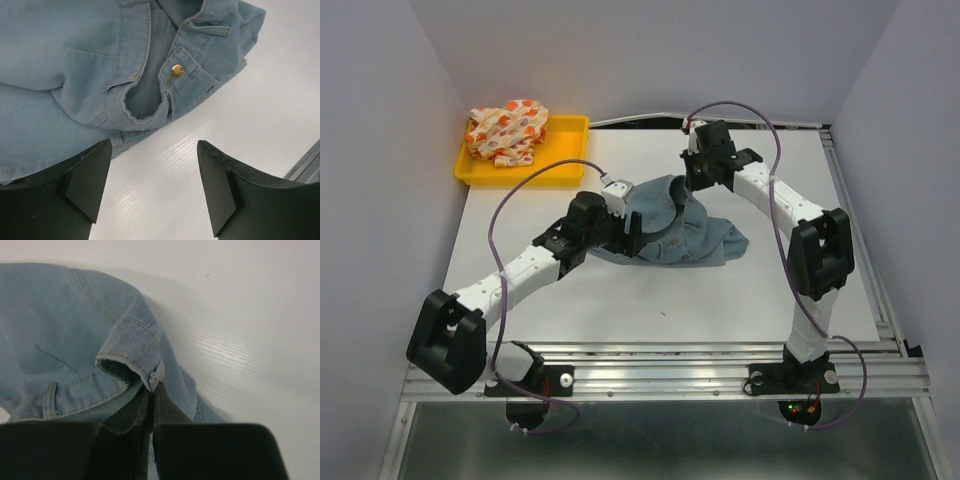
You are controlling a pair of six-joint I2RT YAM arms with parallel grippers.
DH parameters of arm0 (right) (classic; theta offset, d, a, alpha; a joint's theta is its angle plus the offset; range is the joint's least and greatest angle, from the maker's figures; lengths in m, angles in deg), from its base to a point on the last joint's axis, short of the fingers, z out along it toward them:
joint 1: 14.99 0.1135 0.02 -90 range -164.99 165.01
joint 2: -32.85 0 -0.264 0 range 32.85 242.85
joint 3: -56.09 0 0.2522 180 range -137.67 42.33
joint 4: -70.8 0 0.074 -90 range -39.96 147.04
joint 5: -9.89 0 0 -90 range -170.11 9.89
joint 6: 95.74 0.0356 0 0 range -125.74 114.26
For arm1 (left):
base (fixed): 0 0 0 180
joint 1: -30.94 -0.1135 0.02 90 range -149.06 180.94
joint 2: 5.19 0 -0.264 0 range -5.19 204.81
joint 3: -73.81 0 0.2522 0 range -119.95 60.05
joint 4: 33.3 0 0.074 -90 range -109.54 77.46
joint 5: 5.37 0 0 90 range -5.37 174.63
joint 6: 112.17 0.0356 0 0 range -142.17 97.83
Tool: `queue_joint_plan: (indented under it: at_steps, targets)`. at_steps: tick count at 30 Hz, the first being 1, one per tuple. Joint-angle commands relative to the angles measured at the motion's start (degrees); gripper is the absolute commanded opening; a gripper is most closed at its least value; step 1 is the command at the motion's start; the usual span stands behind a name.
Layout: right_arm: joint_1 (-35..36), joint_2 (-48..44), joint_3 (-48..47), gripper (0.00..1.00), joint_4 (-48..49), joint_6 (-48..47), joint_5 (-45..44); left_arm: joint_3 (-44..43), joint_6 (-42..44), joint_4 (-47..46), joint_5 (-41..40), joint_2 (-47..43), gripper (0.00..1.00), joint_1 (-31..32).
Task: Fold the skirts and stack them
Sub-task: Flatten the skirt out
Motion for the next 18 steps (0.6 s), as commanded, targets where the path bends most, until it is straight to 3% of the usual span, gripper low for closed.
queue_joint_plan:
  at_steps: [1, 3, 10, 13, 17, 18]
  targets:
    - [0.20, -4.21, 1.73, 0.01, 2.57, 1.91, -0.92, -3.50, -1.03, -6.10, -8.47, 6.50, 0.77, 1.93]
    - [0.20, -4.82, 2.95, 0.01, 2.75, 1.74, -1.00, -5.62, -0.67, -4.79, -9.26, 9.06, 0.72, 1.93]
    - [0.20, -5.35, 3.75, 0.01, 2.84, 1.39, -3.19, -10.63, -0.23, -3.55, -10.06, 17.94, 0.70, 3.43]
    - [-0.32, -5.27, 3.23, 0.01, 2.92, 1.30, -4.86, -12.30, 0.29, -0.22, -11.28, 20.32, 0.63, 3.34]
    - [-3.83, -5.53, 1.30, 0.01, 2.75, 2.00, -7.94, -13.62, 2.75, 4.53, -11.20, 21.56, 0.39, 1.76]
    - [-5.14, -5.62, 0.60, 0.01, 2.75, 2.09, -7.77, -13.97, 3.19, 6.45, -10.94, 21.73, 0.25, 1.32]
